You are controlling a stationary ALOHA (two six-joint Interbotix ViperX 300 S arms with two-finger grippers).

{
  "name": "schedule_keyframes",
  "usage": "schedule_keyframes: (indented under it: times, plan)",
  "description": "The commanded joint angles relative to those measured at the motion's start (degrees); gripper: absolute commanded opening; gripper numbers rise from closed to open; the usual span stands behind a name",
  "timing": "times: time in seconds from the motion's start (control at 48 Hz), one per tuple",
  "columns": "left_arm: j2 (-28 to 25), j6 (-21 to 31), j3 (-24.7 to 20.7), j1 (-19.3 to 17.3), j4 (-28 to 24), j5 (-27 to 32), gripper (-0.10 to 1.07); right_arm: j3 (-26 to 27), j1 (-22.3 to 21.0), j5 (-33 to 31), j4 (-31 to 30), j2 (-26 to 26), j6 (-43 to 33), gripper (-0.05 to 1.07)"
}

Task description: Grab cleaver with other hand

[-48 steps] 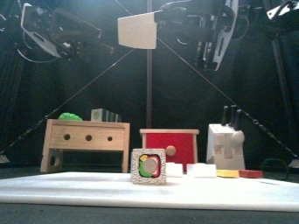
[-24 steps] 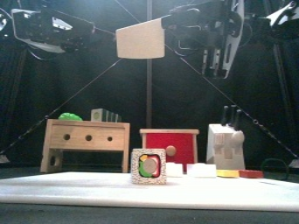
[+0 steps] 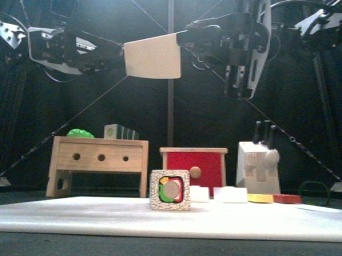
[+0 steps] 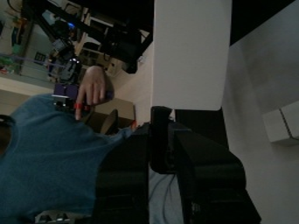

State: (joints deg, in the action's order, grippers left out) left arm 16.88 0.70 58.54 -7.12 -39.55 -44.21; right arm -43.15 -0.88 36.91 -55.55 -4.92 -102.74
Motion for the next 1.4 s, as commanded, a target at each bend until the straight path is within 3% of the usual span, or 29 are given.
schedule_keyframes:
  times: [0.0,0.417,0.896,1.083,1.375]
  plan:
    - [-0.9,0.0,-1.6,-0.2,-0.3,-1.0,0.87,1.1,-0.4,0.6,-0.3,-0.9,0.1,0.4]
    - [-1.3,0.0,-1.4,-0.2,-1.2,-1.0,0.6,0.7,-1.0,0.6,-0.5,0.0,0.1,0.4]
    - [-1.5,-0.3,-0.9,-0.3,-1.1,-0.3,0.45,0.1,-2.5,-1.4,-0.5,-0.4,0.3,0.43]
    - [-1.5,-0.3,-0.8,-0.3,-0.9,0.0,0.44,-0.2,-2.8,-3.1,-0.5,-1.1,0.3,0.57]
    - [-1.4,-0.3,-0.4,-0.3,0.7,0.4,0.44,-1.7,-2.8,-10.3,-0.5,-5.5,0.6,0.9]
